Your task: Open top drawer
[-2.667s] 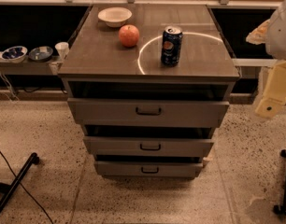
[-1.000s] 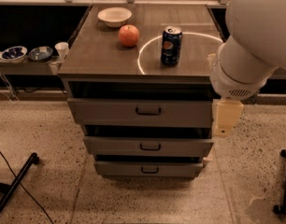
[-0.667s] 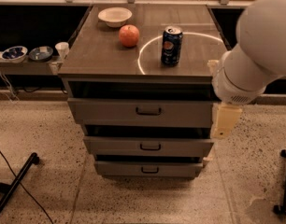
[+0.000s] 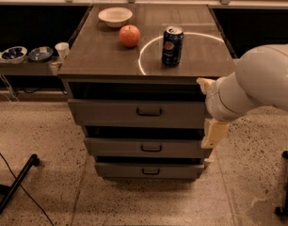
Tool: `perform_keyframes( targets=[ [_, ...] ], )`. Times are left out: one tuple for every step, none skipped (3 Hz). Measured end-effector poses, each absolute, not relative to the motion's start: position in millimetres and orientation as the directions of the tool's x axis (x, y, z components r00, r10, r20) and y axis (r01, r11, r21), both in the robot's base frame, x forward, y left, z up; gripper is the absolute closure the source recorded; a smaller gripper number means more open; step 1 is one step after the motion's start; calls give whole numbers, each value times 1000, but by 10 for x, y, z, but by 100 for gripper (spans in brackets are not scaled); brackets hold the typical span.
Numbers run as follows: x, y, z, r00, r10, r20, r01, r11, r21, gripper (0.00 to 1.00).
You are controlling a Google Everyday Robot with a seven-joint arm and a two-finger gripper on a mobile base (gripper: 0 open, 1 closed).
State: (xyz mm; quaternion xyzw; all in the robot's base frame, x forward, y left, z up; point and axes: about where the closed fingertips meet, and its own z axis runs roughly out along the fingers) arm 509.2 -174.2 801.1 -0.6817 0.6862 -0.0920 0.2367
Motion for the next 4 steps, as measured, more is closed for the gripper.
perform_keyframes(
  targets=[
    [5222,-1664,7686,72,-978,-196,-895,23,-446,0],
    [5371,-1609,7463,81,-976,-203,-903,14,-430,0],
    [5545,-1607,7211,54,-977,-207,-918,33,-395,0],
    [5694,-1656,6993,20,-975,-220,-928,64,-368,0]
  ],
)
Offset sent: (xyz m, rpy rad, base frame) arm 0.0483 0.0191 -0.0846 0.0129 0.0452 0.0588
